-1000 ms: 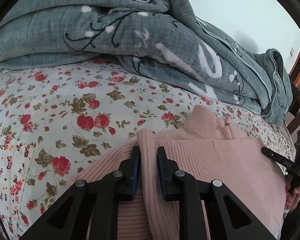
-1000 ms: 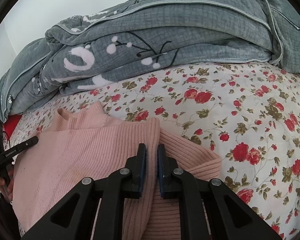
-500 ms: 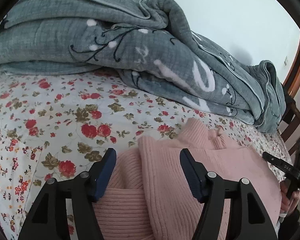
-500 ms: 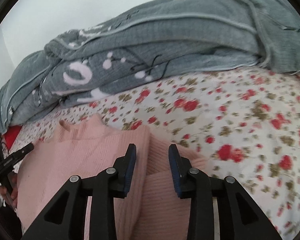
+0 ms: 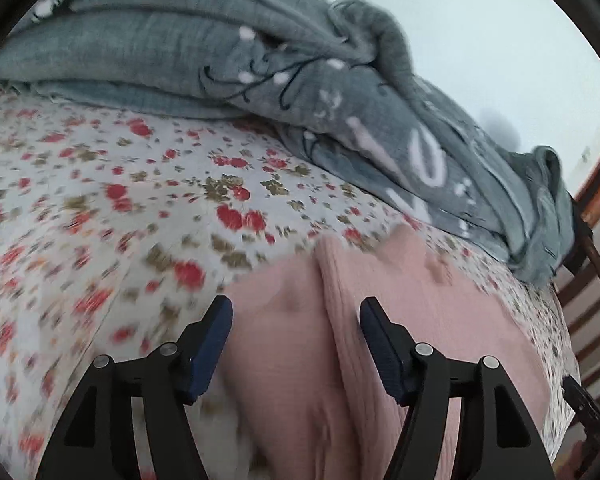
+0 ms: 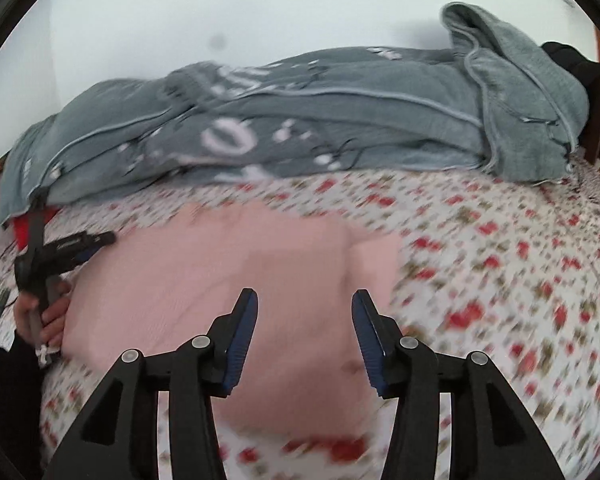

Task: Fold small clothes

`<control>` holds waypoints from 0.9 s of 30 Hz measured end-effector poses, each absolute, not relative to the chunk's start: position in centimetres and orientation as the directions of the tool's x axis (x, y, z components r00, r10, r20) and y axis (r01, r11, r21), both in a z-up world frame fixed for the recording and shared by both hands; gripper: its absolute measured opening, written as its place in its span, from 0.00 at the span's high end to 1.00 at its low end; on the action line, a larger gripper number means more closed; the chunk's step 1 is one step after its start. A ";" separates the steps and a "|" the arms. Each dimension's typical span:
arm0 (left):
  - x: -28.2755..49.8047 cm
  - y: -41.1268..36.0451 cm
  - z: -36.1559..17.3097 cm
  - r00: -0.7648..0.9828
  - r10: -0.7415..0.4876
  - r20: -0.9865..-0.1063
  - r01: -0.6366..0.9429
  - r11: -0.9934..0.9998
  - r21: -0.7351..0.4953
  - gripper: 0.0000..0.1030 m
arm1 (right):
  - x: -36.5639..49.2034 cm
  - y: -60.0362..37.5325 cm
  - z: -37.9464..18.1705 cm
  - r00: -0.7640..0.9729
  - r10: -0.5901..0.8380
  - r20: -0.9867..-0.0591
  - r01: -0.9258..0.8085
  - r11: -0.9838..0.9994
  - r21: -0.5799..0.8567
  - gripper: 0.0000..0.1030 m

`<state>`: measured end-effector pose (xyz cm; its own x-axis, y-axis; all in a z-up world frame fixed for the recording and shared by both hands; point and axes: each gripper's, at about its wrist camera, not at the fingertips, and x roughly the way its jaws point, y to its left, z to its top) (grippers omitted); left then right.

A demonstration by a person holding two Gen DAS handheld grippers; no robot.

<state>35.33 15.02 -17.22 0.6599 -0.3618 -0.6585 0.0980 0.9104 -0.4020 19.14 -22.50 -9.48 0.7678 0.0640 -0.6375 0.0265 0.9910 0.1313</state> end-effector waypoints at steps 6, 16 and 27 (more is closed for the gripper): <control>28.9 16.8 -17.9 0.586 -0.471 -0.659 0.164 0.866 -0.473 0.36 | 17.9 -16.6 -10.1 0.787 0.115 -0.606 -0.086 0.993 0.077 0.53; 25.6 17.7 -18.8 0.622 -0.468 -0.627 0.165 0.862 -0.479 0.34 | 23.1 -10.7 -14.2 0.709 0.003 -0.705 -0.044 0.998 -0.039 0.53; 26.2 16.7 -18.5 0.552 -0.561 -0.617 0.223 0.812 -0.539 0.26 | 19.9 -11.1 -15.1 0.720 0.001 -0.694 -0.048 0.998 -0.049 0.51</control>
<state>26.25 16.75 -18.47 0.5522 -0.5608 -0.6169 0.2228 0.8123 -0.5390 19.87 -11.10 -15.15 0.7198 0.0008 -0.6942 -0.0482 0.9976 -0.0488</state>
